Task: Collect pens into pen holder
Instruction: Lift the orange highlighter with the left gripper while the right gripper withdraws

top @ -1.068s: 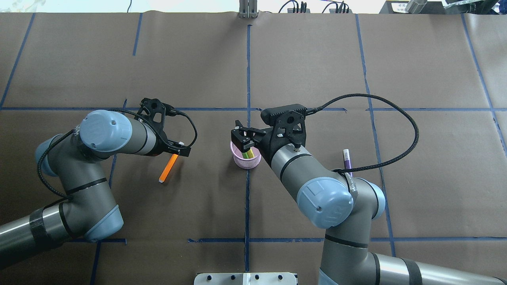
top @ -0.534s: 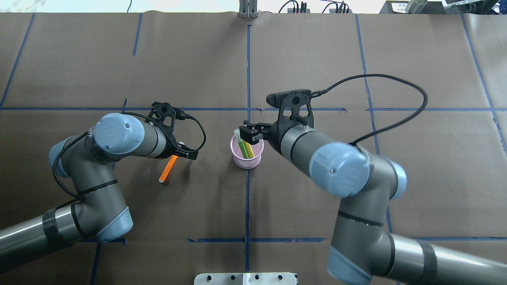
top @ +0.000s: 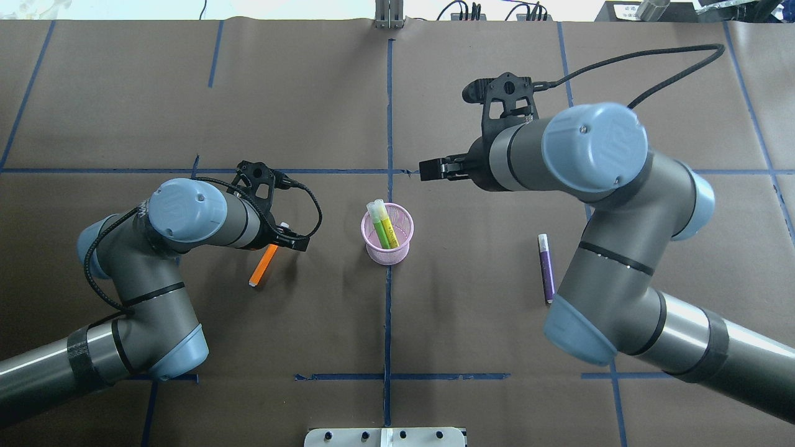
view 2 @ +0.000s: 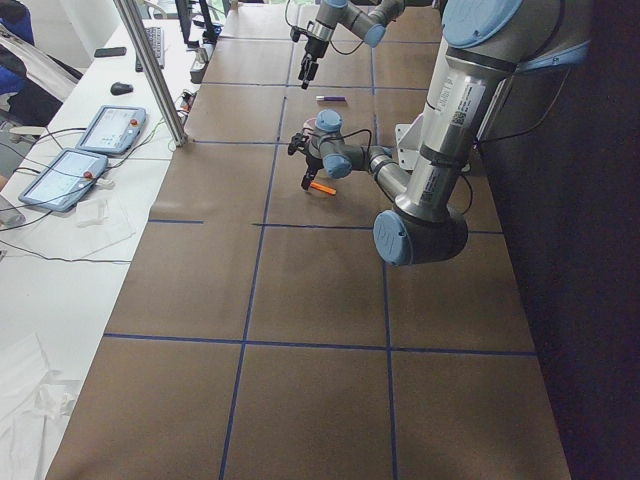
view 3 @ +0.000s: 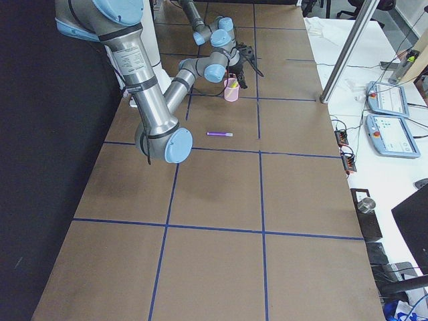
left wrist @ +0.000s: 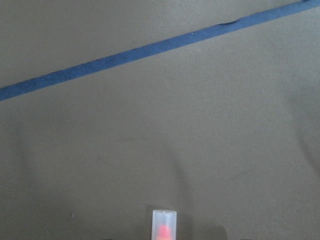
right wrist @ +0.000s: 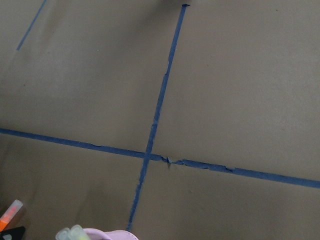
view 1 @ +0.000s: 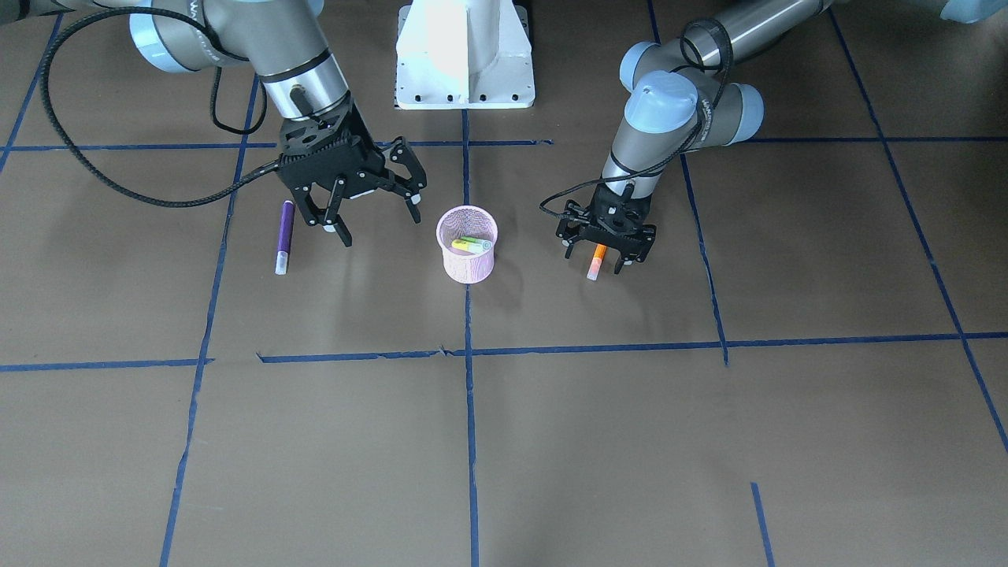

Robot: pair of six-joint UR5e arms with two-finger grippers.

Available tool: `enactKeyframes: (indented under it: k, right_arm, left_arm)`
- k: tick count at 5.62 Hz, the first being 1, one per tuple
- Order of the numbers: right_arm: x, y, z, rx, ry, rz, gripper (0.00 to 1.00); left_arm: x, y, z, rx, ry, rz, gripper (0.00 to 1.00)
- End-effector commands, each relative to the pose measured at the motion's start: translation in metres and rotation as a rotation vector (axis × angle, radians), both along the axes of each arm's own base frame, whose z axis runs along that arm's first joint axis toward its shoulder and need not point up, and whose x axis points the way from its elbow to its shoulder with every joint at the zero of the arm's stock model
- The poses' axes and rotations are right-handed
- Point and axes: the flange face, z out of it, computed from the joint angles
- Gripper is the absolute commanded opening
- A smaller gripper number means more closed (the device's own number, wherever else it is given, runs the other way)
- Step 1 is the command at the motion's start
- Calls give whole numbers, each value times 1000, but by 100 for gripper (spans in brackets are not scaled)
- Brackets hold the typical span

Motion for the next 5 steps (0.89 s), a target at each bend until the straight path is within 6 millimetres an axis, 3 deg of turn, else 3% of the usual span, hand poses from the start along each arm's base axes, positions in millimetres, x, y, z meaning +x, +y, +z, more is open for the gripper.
enactKeyframes:
  k: [1, 2, 5]
  right_arm:
    - [16, -10, 1, -50, 8, -24, 100]
    - [23, -15, 2, -58, 3, -24, 100]
    - [39, -26, 3, -80, -9, -29, 100]
  left_arm:
    - [0, 0, -1, 1, 1, 0, 54]
    - [-1, 0, 3, -3, -6, 0, 38]
    - [-1, 0, 5, -5, -8, 0, 36]
